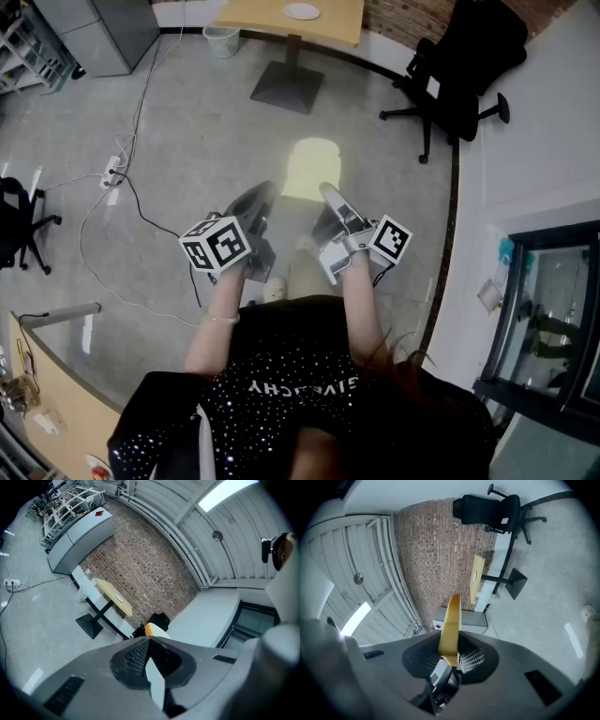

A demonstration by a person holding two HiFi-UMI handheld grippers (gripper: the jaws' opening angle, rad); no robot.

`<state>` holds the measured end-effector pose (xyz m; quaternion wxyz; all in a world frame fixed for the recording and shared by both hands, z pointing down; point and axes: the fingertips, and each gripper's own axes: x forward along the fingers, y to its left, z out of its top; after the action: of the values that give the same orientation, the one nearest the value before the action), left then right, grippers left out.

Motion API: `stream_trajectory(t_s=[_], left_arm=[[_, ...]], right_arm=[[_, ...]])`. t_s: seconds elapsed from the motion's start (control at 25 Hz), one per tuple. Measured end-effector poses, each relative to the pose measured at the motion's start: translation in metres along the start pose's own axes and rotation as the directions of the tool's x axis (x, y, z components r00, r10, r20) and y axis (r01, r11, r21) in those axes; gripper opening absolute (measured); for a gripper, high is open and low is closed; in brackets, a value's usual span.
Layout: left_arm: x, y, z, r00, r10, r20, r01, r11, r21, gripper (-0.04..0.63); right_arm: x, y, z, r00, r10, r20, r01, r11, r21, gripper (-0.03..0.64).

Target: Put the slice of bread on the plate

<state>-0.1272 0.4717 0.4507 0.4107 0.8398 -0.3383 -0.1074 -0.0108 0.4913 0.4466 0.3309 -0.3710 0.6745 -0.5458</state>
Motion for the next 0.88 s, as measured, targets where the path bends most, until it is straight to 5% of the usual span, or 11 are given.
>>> stream_trajectory(t_s=[0.88], left_arm=[[0.215,0.063,0.121,0.992,0.061,0.112,-0.059,0.998,-0.02,0.009]], right_arm=[[0.181,-0.028,0.199,0.997,0.063,-0.045,-0.062,0.998,0.021,0.095]])
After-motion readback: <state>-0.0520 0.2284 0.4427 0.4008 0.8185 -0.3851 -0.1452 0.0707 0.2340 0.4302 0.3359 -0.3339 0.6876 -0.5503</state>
